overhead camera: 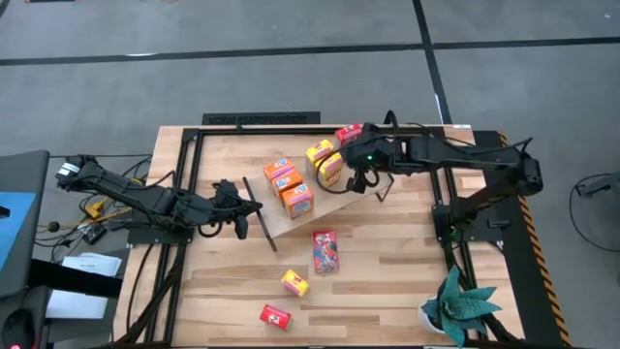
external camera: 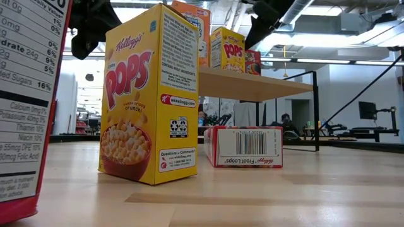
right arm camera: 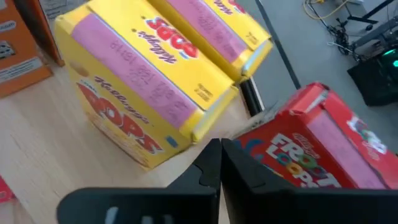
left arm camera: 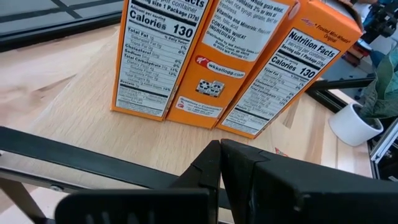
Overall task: Stack cereal on shelf
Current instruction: Put the top red cereal box on the shelf aligned with the other red cereal box
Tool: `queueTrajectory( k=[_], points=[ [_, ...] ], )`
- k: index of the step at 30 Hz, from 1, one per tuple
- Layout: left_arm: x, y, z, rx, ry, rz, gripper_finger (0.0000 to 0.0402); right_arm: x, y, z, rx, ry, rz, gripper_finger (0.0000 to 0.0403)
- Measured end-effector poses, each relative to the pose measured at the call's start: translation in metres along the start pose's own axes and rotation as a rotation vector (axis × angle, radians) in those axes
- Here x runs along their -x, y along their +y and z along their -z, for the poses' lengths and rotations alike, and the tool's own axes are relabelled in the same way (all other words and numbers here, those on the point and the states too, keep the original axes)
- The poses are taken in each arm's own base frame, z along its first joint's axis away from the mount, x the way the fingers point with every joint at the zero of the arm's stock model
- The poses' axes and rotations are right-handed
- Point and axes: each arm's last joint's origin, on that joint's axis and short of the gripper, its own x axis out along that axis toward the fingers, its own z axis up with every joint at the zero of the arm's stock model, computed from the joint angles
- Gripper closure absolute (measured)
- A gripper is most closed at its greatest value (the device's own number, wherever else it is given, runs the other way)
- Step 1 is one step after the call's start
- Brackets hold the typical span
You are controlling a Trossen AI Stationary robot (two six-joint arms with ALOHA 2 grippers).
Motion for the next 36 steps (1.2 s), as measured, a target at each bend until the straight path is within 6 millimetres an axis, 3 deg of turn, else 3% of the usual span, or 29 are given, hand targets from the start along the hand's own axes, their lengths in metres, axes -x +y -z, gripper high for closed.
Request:
queueTrajectory(
  k=[13,19,23,26,29,36],
  points=[
    [0.0,0.0,0.0,-0.018,0.002,0.003,0.0401,0.006,0.001,-0.003,0.007,0.001,-0.01,0.0386],
    [0.0,-0.002,0.0,0.003,0.031,0.046,0.0401,0.048,-0.003,-0.018,-0.058,-0.021,-0.051,0.0366],
    [0.002,-0.003,-0.001,0.021,0.059,0.107,0.0401,0.078,0.009,-0.02,-0.071,-0.069,-0.21,0.037],
    [0.005,-0.004,-0.003,0.033,0.065,0.144,0.0401,0.092,0.028,-0.012,-0.098,-0.108,-0.308,0.0385],
    [0.008,-0.005,-0.006,0.044,0.043,0.167,0.0401,0.091,0.06,0.006,-0.146,-0.132,-0.373,0.0395],
    [0.013,-0.005,-0.012,0.02,-0.007,0.182,0.0401,0.062,0.14,0.056,-0.319,-0.255,-0.412,0.0385]
  ],
)
